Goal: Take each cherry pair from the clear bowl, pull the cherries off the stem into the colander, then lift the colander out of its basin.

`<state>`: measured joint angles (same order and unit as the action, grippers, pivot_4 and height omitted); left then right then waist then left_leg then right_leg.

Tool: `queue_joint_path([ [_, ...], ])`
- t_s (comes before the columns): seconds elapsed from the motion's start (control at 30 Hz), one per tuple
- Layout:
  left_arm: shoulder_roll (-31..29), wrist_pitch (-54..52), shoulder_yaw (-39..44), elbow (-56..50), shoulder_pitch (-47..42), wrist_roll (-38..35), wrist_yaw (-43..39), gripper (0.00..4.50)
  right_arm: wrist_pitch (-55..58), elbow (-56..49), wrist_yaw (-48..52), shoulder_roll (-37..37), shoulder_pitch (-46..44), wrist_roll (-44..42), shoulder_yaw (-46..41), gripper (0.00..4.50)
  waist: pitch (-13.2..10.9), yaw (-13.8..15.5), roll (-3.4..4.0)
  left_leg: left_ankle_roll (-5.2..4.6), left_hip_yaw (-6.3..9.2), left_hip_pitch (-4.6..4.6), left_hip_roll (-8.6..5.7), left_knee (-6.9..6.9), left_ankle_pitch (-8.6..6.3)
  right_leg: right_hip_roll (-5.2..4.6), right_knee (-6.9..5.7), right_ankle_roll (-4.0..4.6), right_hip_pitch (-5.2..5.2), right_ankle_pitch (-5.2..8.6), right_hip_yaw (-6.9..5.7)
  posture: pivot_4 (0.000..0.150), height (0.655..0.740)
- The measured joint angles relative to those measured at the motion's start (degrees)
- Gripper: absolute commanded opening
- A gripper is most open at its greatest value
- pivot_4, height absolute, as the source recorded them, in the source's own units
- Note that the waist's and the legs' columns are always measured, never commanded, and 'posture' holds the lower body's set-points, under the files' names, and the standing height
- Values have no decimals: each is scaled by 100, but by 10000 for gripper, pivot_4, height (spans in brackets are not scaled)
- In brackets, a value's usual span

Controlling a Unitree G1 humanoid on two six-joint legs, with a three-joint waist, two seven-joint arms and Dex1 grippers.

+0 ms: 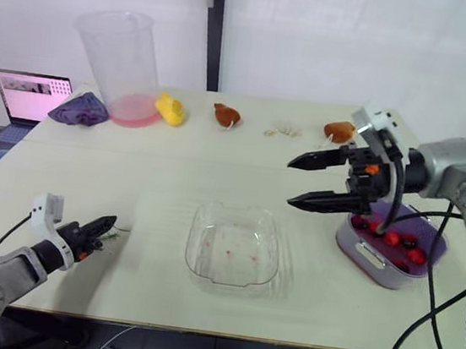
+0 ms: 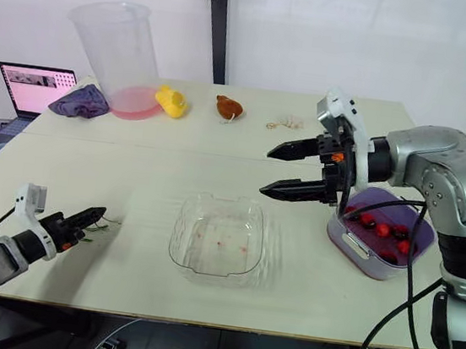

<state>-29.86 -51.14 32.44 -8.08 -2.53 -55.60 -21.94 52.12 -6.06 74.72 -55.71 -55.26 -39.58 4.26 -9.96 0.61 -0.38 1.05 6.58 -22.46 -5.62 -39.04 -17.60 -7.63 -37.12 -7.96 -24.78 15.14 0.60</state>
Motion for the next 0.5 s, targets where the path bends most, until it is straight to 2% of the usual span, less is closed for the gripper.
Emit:
queue_joint_path([
  [0.17,-180,214,247,191,-140,4,43,44338,-102,137,111,-1,0,129,0,45000,0,-4,0,0,0,0,1,1,0,0,-1,0,-1,0,0,1500,7400],
  [0.5,-683,826,508,418,-668,32,-558,44780,-53,107,170,-58,81,226,-2,45000,0,-2,0,0,-1,0,0,1,0,-1,1,0,-1,0,0,1500,7400],
])
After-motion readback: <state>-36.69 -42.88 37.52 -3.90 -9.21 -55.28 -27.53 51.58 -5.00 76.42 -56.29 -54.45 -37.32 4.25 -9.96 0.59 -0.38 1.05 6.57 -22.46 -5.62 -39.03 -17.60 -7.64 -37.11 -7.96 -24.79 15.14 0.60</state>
